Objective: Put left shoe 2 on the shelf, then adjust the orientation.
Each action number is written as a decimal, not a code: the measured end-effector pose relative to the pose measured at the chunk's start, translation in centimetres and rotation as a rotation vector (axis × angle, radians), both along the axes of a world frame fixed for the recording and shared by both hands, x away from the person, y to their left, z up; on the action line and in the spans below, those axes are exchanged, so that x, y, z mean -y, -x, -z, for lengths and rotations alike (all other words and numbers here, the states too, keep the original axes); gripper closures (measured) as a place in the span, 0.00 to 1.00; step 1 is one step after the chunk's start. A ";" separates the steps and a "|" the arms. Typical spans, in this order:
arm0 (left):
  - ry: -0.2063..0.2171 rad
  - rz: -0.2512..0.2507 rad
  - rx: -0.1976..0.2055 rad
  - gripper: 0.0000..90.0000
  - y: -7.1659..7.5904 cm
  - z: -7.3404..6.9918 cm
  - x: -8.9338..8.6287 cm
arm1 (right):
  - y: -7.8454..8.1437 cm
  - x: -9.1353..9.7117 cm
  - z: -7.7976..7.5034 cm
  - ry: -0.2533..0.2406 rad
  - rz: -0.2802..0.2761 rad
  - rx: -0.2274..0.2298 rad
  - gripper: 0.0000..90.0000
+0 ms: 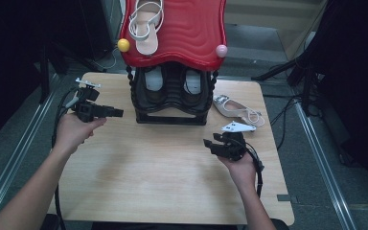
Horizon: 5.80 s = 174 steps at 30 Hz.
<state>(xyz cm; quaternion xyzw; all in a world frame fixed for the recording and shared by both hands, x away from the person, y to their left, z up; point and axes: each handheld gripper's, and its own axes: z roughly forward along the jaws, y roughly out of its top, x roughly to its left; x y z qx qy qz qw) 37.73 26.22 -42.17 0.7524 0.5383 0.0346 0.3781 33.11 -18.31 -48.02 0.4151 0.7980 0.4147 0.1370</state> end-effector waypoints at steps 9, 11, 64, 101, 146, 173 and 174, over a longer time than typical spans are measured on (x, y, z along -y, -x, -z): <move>0.012 0.022 -0.017 0.50 1.4 3.0 1.0 | -0.1 0.1 0.0 -0.013 0.004 -0.010 0.58; 0.000 0.027 -0.017 0.50 1.7 3.5 1.2 | -0.1 0.2 0.0 -0.015 0.005 -0.011 0.58; -0.040 0.078 -0.004 0.49 4.2 6.4 1.0 | -6.3 9.1 -4.9 -0.001 0.194 -0.063 1.00; -0.039 0.116 -0.008 0.49 4.2 6.8 1.4 | -12.2 11.5 -0.4 0.057 0.305 -0.151 1.00; -0.034 0.108 -0.011 0.49 4.1 6.8 1.1 | -11.3 5.7 0.1 -0.007 0.344 -0.261 1.00; -0.031 0.110 -0.013 0.49 4.1 6.8 1.1 | -11.9 6.7 -3.7 0.010 0.338 -0.154 0.89; -0.031 0.111 -0.013 0.49 4.1 6.8 1.1 | -12.0 6.6 -3.7 0.010 0.333 -0.149 0.89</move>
